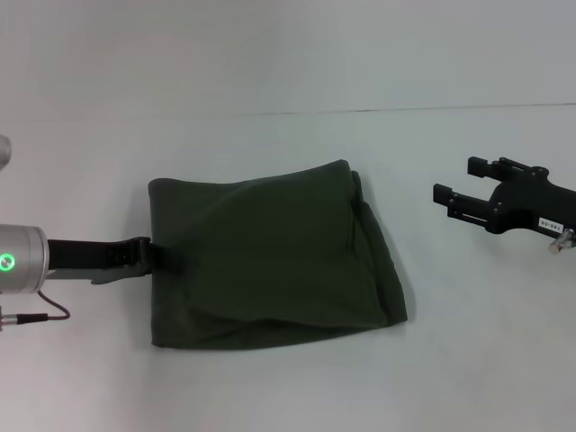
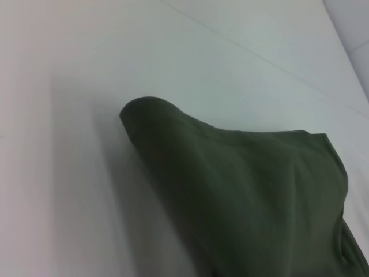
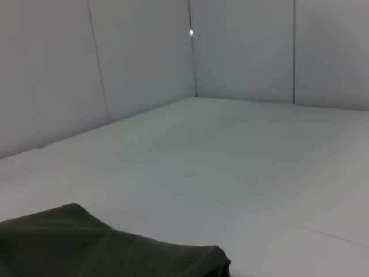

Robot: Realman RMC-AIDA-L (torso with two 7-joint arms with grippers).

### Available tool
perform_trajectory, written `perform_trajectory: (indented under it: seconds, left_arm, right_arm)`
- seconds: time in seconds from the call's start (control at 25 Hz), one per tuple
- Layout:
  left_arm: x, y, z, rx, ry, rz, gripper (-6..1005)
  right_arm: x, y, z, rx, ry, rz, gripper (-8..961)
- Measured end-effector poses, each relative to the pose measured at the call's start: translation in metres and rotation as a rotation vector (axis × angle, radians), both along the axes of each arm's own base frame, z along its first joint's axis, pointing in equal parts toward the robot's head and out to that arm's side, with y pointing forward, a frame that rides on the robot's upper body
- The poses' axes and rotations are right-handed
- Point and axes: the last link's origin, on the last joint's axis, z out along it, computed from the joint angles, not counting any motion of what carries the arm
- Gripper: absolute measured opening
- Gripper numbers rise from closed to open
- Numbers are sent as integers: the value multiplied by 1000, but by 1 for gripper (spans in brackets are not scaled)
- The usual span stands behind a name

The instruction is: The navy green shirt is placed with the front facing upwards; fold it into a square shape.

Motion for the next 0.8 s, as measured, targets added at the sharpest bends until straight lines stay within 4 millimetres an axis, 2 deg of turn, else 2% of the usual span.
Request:
perform_trajectory:
  seconds: [0.52, 0.76, 0.8]
  left_arm:
    - [-5, -1, 5, 25, -17, 24, 234]
    - [-14, 0, 26, 118, -27, 33, 423]
    - [-15, 0, 31, 138, -28, 30, 484]
  right_arm:
    - [-6, 4, -2, -11, -6, 22, 792]
    - [-7, 5, -6, -17, -10, 24, 792]
    - [-7, 5, -7, -19, -11, 25, 792]
